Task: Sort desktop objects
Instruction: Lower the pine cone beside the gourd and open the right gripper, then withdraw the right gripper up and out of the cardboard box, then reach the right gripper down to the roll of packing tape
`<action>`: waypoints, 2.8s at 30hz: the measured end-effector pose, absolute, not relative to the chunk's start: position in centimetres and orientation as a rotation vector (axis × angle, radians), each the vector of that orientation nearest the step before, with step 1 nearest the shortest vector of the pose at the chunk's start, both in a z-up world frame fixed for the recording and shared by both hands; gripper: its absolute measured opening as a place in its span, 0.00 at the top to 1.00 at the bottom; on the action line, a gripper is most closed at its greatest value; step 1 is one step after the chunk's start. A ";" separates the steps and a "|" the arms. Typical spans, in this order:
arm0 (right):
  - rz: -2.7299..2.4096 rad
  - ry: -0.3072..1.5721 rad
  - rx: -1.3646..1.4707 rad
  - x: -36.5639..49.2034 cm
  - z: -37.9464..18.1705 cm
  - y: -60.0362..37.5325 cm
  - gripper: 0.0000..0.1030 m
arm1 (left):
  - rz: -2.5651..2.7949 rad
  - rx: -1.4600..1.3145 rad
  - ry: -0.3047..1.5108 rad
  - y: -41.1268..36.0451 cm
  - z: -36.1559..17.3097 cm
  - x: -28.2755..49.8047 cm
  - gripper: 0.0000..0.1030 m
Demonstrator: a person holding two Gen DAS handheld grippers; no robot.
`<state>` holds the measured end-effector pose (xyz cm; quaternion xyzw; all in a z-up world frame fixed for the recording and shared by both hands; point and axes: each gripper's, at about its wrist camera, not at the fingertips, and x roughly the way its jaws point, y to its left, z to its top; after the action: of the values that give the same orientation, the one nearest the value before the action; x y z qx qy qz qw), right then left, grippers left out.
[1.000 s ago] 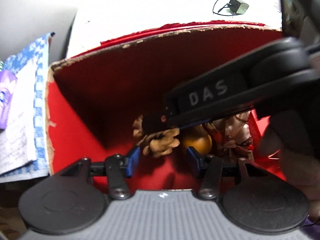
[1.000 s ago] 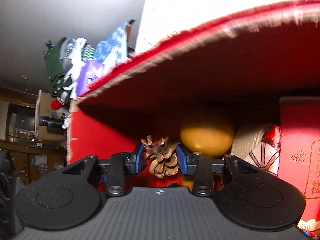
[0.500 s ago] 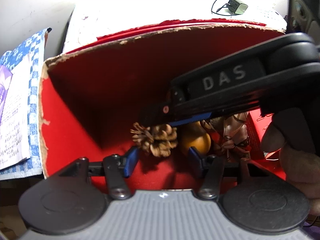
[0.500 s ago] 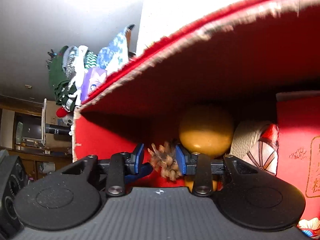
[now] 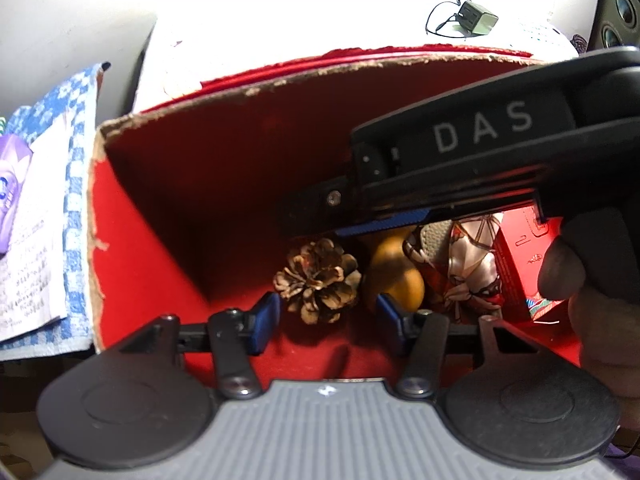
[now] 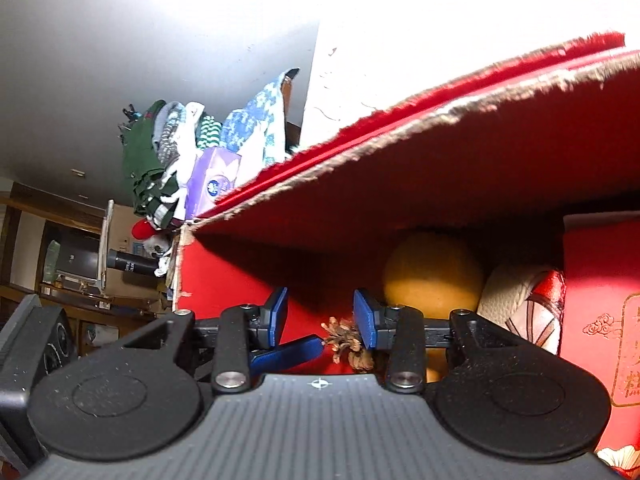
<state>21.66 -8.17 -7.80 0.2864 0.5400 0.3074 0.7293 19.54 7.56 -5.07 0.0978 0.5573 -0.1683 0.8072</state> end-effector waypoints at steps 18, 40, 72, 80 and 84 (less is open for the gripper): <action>0.571 1.034 0.538 18.7 -3.9 -9.5 0.60 | -0.315 0.205 1.098 8.2 -1.5 17.5 0.40; 0.613 0.769 0.398 9.5 0.0 -10.8 0.62 | -0.166 0.091 0.924 11.3 2.7 11.9 0.42; 0.801 1.026 0.251 2.9 -6.4 -7.7 0.64 | -0.038 0.006 1.127 13.7 -4.9 3.7 0.54; 0.747 1.059 0.240 3.7 -7.3 -6.3 0.64 | -0.057 -0.002 1.185 14.3 -6.8 5.1 0.71; 0.737 1.063 0.226 4.1 -7.6 -5.5 0.66 | -0.071 -0.021 1.200 14.8 -7.2 5.5 0.72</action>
<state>4.13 -5.54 -7.58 0.1052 0.4943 0.3425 0.7920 5.50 14.77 -7.24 -0.0100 0.5644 -0.0333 0.8248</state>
